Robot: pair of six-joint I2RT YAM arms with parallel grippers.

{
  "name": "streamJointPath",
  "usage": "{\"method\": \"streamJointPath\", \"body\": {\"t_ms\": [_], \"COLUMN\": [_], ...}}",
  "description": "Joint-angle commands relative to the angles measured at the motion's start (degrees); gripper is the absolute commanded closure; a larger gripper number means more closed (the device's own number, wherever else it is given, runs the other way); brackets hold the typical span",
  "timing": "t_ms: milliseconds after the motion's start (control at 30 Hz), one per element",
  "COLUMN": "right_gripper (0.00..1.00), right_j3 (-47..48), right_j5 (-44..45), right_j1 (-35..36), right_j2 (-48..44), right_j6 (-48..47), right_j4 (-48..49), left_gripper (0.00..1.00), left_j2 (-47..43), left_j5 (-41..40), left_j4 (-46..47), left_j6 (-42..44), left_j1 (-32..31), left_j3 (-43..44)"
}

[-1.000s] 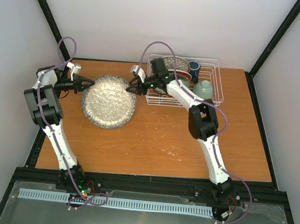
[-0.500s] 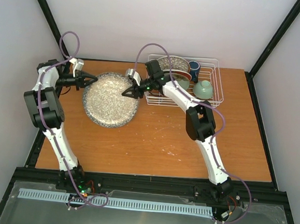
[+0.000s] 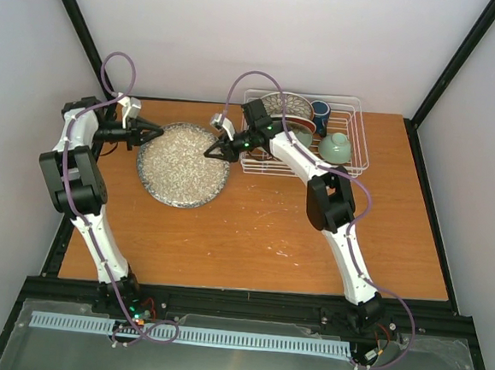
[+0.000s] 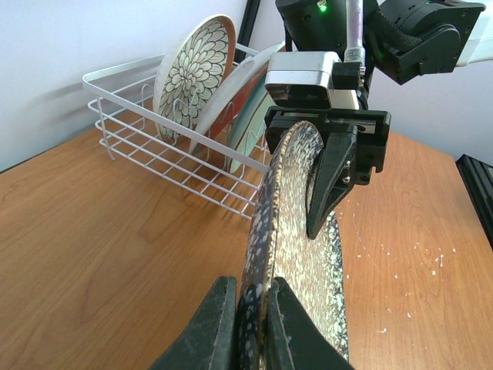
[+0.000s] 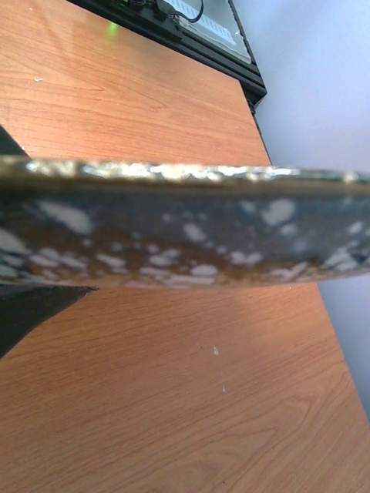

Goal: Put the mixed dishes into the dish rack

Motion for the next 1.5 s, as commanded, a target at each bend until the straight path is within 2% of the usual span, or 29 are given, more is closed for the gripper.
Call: {"method": "streamJointPath", "body": {"t_ms": [0,133,400,567,867,1133,1467], "right_gripper": [0.97,0.97,0.97,0.97,0.97,0.97,0.97], "right_j3": [1.2,0.2,-3.6,-6.8,-13.1,-20.5,-22.7], "right_j5": [-8.0,-8.9,-6.4,-5.0,-3.1,-2.6,0.7], "right_j1": [4.7,4.6,3.4,1.7,-1.2,-4.9,-5.7], "right_j2": [-0.8,-1.8,-6.1,-8.9,-15.5,-23.9,-34.7], "right_j6": [-12.4,-9.6,-10.0,-9.5,-5.7,3.5,-0.8], "right_j4": [-0.5,2.5,3.7,5.7,13.0,28.4,29.5], "left_gripper": [0.99,0.97,0.71,0.66,0.67,0.71,0.71], "left_j2": [-0.8,0.0,0.0,-0.5,-2.4,0.6,3.7], "left_j5": [20.6,20.0,18.2,17.8,18.9,18.8,19.5], "left_j4": [-3.2,-3.2,-3.3,-3.3,-0.9,0.1,-3.2], "left_j6": [-8.0,-8.5,-8.5,-9.4,-12.5,-12.9,-9.1], "left_j1": [0.5,0.5,0.8,2.2,8.8,10.0,10.1], "left_j3": [2.5,3.2,3.9,5.1,5.5,4.9,5.9]}}
